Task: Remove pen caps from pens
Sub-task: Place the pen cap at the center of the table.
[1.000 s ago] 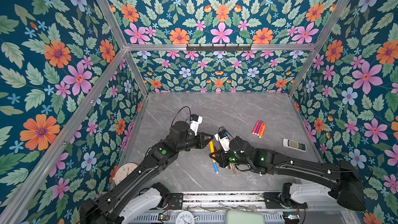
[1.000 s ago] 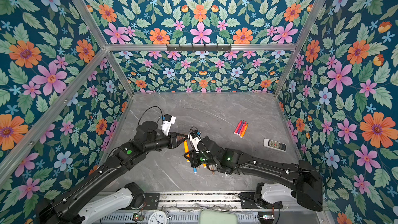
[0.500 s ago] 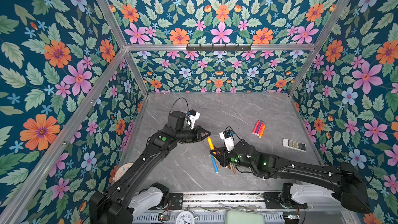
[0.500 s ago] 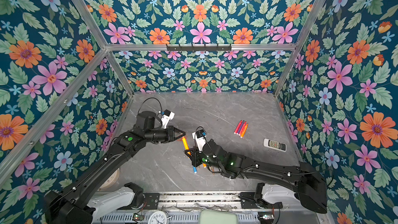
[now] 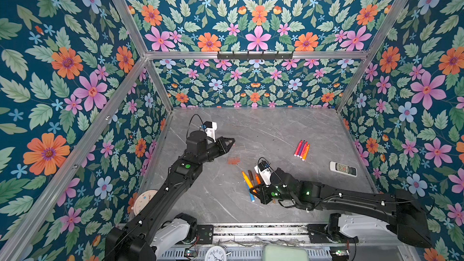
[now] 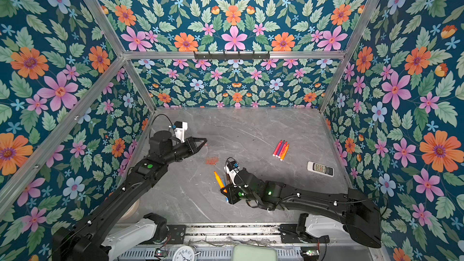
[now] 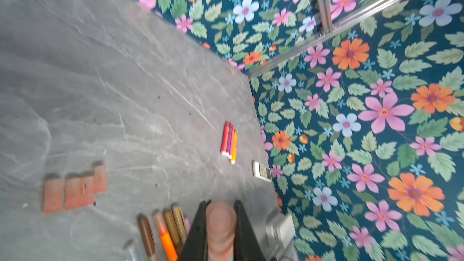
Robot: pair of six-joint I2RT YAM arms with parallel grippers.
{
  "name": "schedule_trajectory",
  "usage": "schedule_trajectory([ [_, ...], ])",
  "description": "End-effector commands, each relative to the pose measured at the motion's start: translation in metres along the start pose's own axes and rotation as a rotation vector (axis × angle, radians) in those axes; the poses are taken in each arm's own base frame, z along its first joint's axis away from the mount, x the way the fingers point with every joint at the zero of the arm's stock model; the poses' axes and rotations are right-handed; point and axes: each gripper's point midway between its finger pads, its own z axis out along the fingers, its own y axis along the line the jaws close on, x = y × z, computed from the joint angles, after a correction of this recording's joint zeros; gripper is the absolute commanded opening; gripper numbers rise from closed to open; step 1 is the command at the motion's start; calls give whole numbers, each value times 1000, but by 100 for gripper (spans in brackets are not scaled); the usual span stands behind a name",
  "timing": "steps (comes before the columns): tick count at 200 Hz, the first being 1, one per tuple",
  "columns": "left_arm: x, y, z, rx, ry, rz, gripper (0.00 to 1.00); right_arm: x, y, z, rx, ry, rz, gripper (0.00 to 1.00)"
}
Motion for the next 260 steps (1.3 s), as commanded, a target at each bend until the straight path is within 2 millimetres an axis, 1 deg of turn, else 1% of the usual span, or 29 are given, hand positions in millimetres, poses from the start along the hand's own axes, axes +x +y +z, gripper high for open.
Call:
schedule_trajectory([
  [1,-28,3,-5,-29,-156,25,0,9,5,2,-28,51,4,0],
  [19,-27,6,-4,-36,-154,25,0,8,4,1,-20,49,6,0],
  [31,-26,13,-2,-76,-144,35,0,7,0,-2,-1,43,4,0],
  [58,-20,44,-4,-245,-99,81,0,3,-9,-13,34,18,4,0],
  [89,-9,75,-12,-359,-78,95,0,1,-32,-30,114,-12,17,0],
  [113,6,104,-13,-429,-46,80,0,-2,-59,-55,166,-40,50,0],
  [129,17,125,-10,-462,-15,63,0,-4,-81,-74,180,-84,107,0],
  [133,19,129,-9,-465,-8,57,0,-4,-92,-79,199,-98,130,0],
  [140,24,137,-8,-470,4,42,0,-2,-104,-86,218,-117,151,0],
  [154,28,149,-7,-465,10,12,0,5,-131,-101,278,-148,202,0],
  [165,28,156,-7,-467,1,-7,0,13,-147,-109,308,-174,242,0],
  [185,28,164,-7,-462,-11,-24,0,26,-164,-113,324,-215,271,0],
  [204,29,170,-5,-464,-24,-30,0,37,-173,-116,346,-247,270,0],
  [218,29,177,-7,-493,-34,-24,0,33,-168,-123,329,-284,252,0],
  [236,30,186,-9,-526,-43,-18,0,31,-171,-131,344,-334,243,0],
  [260,35,194,-6,-539,-17,-20,0,31,-168,-132,322,-352,233,0],
])
